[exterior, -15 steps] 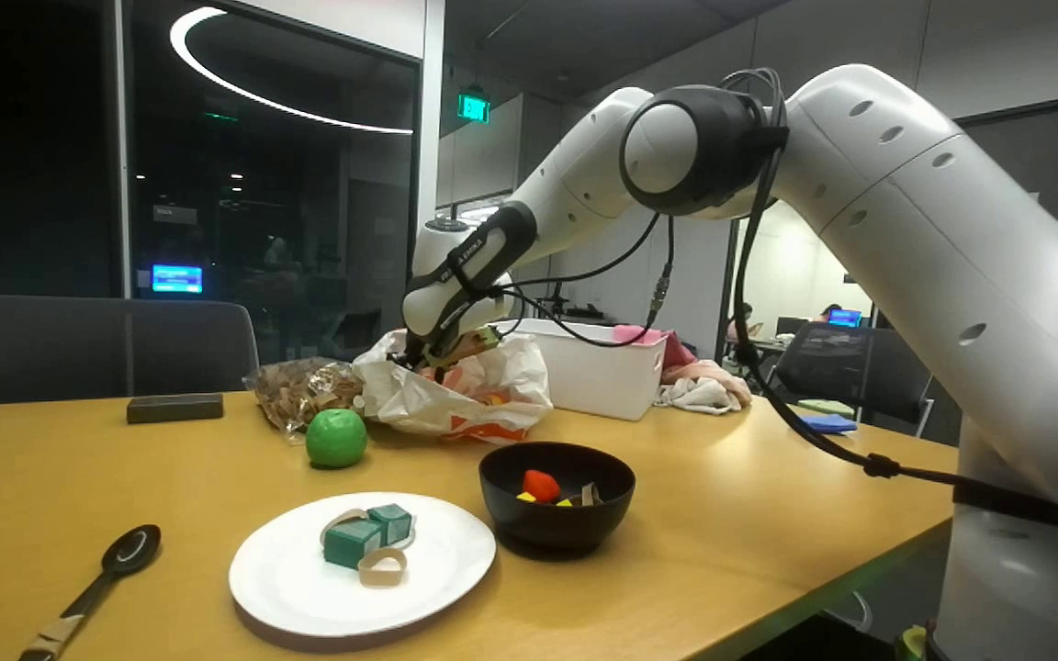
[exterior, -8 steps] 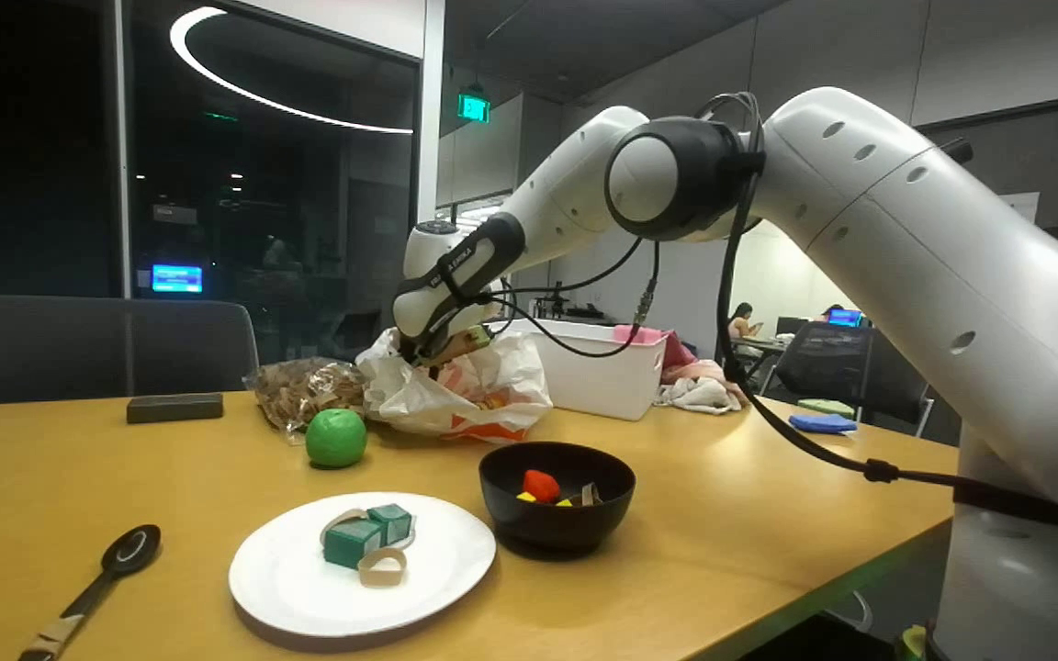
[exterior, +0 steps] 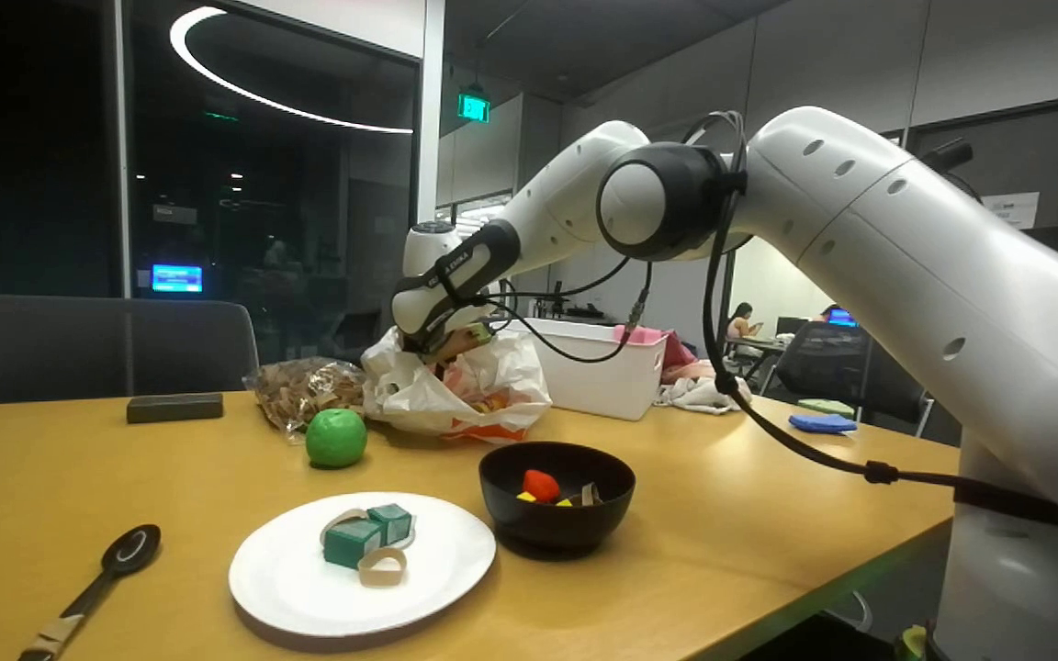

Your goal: Remove the apple, orange and yellow container from the plastic bag.

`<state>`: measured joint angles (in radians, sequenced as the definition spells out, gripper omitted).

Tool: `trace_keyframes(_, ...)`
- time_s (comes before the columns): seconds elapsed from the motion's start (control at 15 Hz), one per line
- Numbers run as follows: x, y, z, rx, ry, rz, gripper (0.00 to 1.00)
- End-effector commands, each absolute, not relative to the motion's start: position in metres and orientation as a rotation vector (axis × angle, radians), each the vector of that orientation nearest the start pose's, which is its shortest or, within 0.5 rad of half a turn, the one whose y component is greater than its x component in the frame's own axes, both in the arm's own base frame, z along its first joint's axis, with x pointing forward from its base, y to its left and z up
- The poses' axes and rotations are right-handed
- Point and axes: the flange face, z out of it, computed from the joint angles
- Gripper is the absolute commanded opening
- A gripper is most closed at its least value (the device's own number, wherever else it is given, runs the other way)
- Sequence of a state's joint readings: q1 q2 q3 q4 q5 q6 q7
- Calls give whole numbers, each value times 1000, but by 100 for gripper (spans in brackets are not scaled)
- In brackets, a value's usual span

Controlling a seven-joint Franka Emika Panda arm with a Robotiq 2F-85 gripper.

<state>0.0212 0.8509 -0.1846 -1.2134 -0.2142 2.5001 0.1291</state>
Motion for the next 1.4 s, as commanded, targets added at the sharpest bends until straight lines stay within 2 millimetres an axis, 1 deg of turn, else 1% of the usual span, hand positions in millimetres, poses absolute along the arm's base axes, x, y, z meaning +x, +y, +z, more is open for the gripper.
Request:
trace_keyframes(0.0, 800, -85, 320, -3368, 95, -737, 100)
trace_keyframes(0.07, 800, -86, 319, -3370, 98, -728, 100)
trace_keyframes(0.13, 801, -86, 318, -3370, 95, -719, 75)
trace_keyframes(0.2, 801, -86, 317, -3372, 98, -711, 74)
trace_keyframes(0.27, 802, -86, 317, -3372, 103, -707, 68)
trace_keyframes(0.33, 803, -87, 318, -3372, 103, -711, 59)
trace_keyframes(0.4, 803, -86, 320, -3373, 105, -709, 57)
trace_keyframes(0.6, 803, -84, 323, -3380, 101, -709, 57)
trace_keyframes(0.73, 801, -80, 334, -3376, 103, -695, 57)
trace_keyframes(0.93, 794, -73, 364, -3415, 93, -680, 57)
trace_keyframes(1.13, 774, -71, 391, -3464, 136, -477, 57)
trace_keyframes(1.33, 750, -74, 412, -3526, 238, -175, 57)
